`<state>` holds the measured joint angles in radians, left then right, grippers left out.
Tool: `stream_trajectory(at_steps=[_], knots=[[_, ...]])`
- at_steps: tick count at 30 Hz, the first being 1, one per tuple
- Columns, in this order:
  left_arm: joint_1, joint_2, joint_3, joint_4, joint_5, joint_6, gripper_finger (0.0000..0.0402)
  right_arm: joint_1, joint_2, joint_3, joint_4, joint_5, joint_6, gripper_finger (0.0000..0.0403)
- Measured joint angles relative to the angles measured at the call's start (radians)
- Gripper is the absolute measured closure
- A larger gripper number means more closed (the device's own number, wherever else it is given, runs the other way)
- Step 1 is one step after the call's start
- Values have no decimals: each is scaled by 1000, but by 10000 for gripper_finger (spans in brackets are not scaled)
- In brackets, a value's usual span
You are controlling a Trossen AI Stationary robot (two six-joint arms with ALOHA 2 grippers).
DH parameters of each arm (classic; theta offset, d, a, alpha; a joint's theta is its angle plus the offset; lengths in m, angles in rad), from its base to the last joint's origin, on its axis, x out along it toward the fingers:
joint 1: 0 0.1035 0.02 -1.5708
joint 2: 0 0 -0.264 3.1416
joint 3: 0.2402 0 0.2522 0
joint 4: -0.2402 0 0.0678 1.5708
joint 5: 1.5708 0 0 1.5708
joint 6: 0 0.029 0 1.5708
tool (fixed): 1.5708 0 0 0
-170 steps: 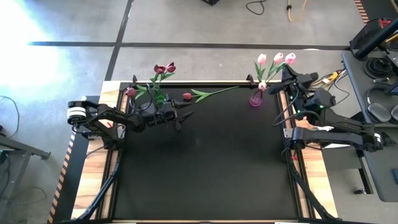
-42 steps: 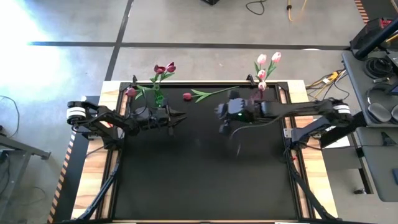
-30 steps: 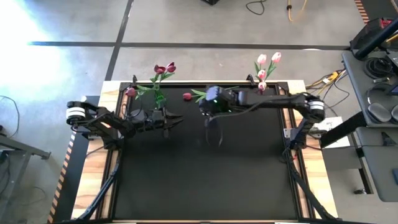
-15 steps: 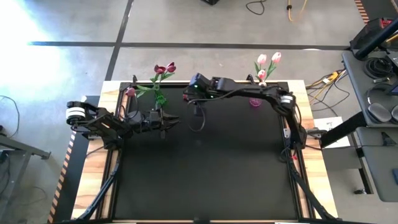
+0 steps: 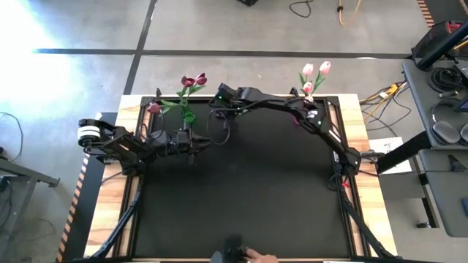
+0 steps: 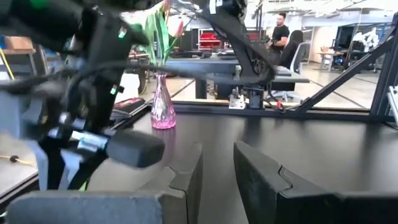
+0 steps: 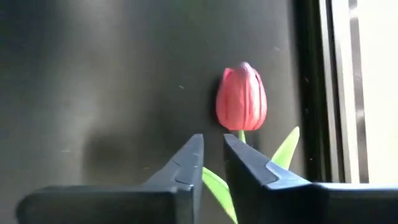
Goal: Sort flowers into vase by color
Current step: Put the red flower into the green vase
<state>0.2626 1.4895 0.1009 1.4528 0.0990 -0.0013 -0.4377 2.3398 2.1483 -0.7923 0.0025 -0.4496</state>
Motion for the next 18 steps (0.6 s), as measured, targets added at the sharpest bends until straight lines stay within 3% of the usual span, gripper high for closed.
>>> stream_trajectory(at_steps=[9,18], knots=[[0,0,0,-12,0,3,326,-44,84,58,-19,32,-15,275],[0,1,0,-20,-1,1,326,-72,118,58,-13,15,-6,277]])
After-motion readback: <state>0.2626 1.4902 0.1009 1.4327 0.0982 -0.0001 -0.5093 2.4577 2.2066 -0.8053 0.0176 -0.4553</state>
